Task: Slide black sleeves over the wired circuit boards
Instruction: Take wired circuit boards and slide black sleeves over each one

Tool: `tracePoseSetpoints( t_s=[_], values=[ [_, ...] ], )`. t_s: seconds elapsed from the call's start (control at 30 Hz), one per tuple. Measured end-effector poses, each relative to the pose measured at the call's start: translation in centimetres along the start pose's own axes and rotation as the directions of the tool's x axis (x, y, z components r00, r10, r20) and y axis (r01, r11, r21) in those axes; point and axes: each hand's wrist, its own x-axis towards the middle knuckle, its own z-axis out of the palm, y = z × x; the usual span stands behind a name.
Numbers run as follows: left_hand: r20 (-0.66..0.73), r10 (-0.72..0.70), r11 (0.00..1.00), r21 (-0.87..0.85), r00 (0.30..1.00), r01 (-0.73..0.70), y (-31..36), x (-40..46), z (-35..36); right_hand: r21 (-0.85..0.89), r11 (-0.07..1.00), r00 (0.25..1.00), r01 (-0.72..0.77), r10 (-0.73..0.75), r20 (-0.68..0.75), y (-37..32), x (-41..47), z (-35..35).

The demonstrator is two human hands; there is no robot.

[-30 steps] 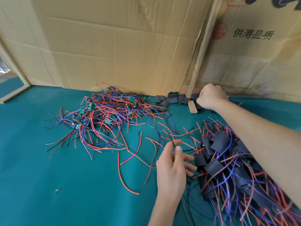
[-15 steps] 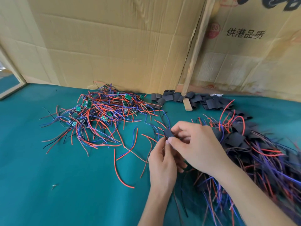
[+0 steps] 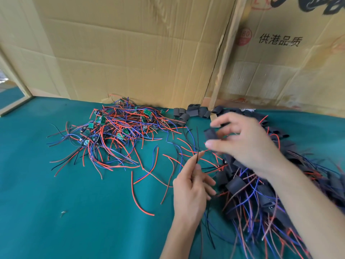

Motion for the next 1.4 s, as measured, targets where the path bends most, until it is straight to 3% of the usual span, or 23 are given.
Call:
tracePoseSetpoints(
  t_s=[0.17, 0.33, 0.57, 0.77, 1.0, 1.07, 1.2, 1.4],
  values=[
    [0.018, 0.014, 1.0, 0.027, 1.0, -0.014, 0.6, -0.4, 0.2, 0.326, 0.922, 0.977, -0.211, 0.203, 0.06, -1.3, 4.5, -0.4],
    [0.002, 0.026, 0.999, 0.043, 1.0, -0.026, 0.4, -0.4, 0.2, 0.391, 0.857, 0.941, -0.336, 0.323, 0.099, -1.1, 6.5, -0.1],
    [0.005, 0.037, 0.997, 0.064, 0.999, -0.037, 0.1, -0.5, 0.3, 0.503, 0.794, 0.937, -0.341, 0.332, 0.111, -0.2, 6.3, -0.5],
    [-0.002, 0.052, 0.994, 0.096, 0.999, -0.051, -0.4, -0.3, 0.2, 0.468, 0.812, 0.937, -0.348, 0.312, 0.155, -0.6, 5.5, -0.1],
    [-0.066, 0.085, 0.987, 0.141, 0.994, -0.075, -0.4, 0.1, -0.2, 0.162, 0.953, 0.966, -0.257, 0.246, 0.083, 0.7, 1.6, 2.3],
    [-0.061, 0.068, 0.99, 0.128, 0.996, -0.06, -0.5, 0.1, -0.3, 0.194, 0.951, 0.97, -0.24, 0.244, 0.002, 1.3, 0.7, 2.5],
    [-0.046, 0.081, 0.986, 0.148, 0.996, -0.073, -0.9, 0.1, -0.4, 0.425, 0.873, 0.955, -0.241, 0.292, -0.058, 1.6, 0.3, 2.1],
    [0.008, 0.065, 0.993, 0.098, 0.998, -0.066, -0.5, 0.2, -0.5, 0.337, 0.923, 0.964, -0.187, 0.238, -0.117, 2.7, -1.4, 4.0]
  ],
)
